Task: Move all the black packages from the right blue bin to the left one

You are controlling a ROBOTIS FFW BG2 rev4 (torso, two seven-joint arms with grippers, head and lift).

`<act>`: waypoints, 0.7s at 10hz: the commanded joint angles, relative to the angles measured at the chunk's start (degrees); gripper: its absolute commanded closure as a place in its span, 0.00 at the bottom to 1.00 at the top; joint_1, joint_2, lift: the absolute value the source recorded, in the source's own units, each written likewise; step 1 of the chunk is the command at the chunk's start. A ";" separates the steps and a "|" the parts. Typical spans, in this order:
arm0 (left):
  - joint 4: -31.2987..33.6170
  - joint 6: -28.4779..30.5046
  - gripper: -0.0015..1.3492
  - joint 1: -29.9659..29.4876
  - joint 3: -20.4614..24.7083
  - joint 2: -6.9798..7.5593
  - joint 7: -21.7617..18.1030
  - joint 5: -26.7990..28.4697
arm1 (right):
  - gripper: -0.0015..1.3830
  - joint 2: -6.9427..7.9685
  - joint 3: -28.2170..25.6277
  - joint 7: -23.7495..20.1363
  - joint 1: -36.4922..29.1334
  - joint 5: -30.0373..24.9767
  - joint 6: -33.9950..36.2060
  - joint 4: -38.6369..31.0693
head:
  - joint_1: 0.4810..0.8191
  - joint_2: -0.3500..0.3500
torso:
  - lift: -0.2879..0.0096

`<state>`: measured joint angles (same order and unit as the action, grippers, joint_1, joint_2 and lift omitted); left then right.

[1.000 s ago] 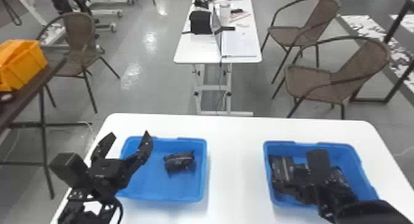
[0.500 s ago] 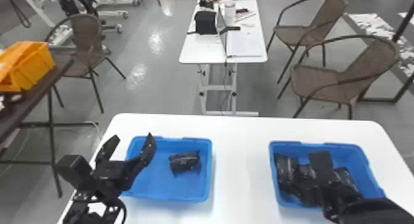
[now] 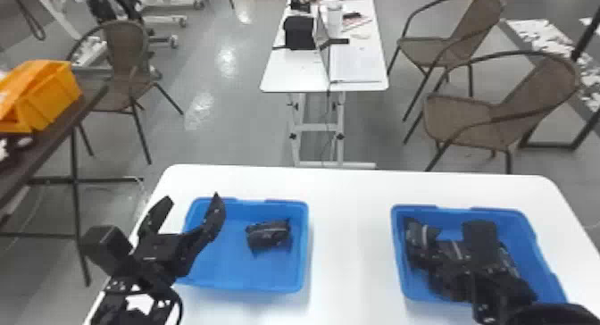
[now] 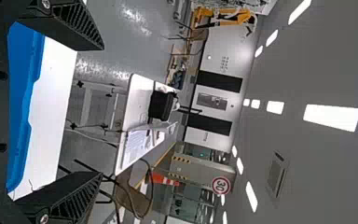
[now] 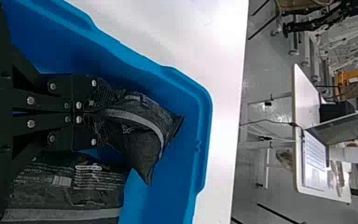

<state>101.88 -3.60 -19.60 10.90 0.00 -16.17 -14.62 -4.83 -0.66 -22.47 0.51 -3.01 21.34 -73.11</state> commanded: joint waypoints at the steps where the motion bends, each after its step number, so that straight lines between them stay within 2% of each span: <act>1: -0.02 0.00 0.05 0.00 0.00 -0.15 0.00 -0.15 | 0.92 -0.01 -1.27 -0.03 -3.94 0.46 0.02 -6.87 | 0.63 0.63 | 0.97; 3: -0.02 0.70 0.05 0.00 0.00 -0.15 0.00 -1.12 | 0.92 -0.09 -3.47 -0.03 -10.09 2.84 1.34 -18.39 | 0.63 0.62 | 0.97; 4: 0.16 2.55 0.05 0.18 -0.09 -0.15 -0.26 -2.96 | 0.92 -0.80 -3.38 -0.55 -10.97 4.51 2.22 -23.75 | 0.63 0.61 | 0.97; 5: 0.16 6.06 0.05 1.15 -0.70 -0.15 -0.97 -6.12 | 0.92 -1.50 -2.15 -3.72 -9.04 4.77 2.75 -27.00 | 0.63 0.60 | 0.97; 7: 0.25 12.65 0.05 4.40 -2.28 0.00 -3.34 -10.78 | 0.92 -2.38 3.30 -10.13 -1.57 4.60 3.54 -27.97 | 0.63 0.62 | 0.97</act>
<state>102.09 7.40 -16.07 9.04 0.08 -19.51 -24.50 -6.99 1.03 -32.60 -3.05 1.46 24.76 -101.01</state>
